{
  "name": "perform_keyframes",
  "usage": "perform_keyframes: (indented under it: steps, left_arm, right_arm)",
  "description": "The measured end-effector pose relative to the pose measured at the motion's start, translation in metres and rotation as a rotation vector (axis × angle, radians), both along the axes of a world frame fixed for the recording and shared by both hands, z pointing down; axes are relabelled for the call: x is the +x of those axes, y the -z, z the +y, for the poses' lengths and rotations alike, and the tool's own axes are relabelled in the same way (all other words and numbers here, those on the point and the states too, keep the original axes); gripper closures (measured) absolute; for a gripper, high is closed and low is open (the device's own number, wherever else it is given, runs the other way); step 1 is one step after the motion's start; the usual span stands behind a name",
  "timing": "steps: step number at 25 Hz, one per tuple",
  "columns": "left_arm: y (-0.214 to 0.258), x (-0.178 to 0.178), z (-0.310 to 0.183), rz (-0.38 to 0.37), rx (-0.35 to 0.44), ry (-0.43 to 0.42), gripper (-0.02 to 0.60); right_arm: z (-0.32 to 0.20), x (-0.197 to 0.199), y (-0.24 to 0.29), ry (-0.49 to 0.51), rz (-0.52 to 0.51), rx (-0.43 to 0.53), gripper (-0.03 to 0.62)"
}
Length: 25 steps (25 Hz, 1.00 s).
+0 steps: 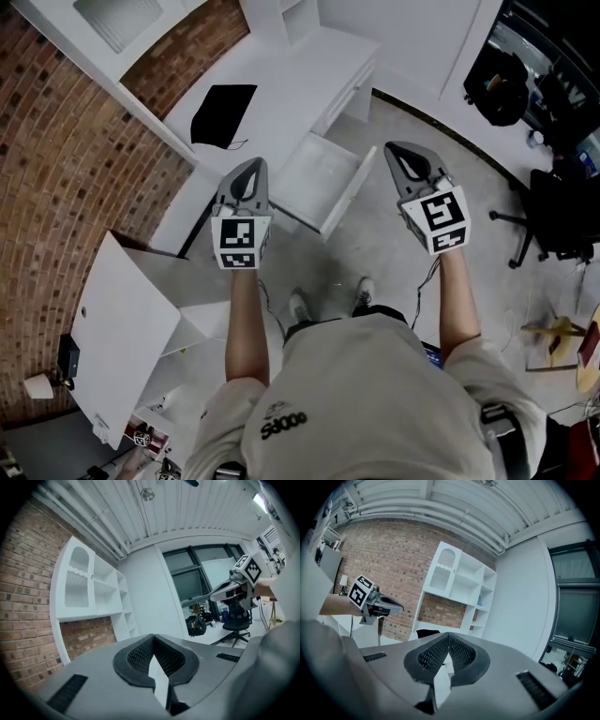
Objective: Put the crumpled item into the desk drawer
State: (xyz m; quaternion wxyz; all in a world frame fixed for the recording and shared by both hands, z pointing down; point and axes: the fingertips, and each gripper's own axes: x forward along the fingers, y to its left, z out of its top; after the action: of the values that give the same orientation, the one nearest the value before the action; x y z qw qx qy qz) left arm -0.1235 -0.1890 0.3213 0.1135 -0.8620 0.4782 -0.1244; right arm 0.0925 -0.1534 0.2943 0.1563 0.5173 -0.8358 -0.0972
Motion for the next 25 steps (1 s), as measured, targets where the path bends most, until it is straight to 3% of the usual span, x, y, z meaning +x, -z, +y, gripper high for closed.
perform_keyframes:
  steps: [11,20,25]
  left_arm:
    - [0.060,-0.054,0.030,0.036,0.090,-0.048,0.563]
    - [0.086,-0.062,0.045,-0.053,0.178,-0.075,0.563]
    - [0.099,-0.060,0.049,-0.052,0.209,-0.102,0.563]
  right_arm:
    - [0.022,-0.059,0.044,-0.013,-0.006,0.099,0.589]
    - [0.033,-0.082,0.072,0.009,0.021,0.170,0.589]
    - [0.033,-0.092,0.077,0.024,0.030,0.190,0.589]
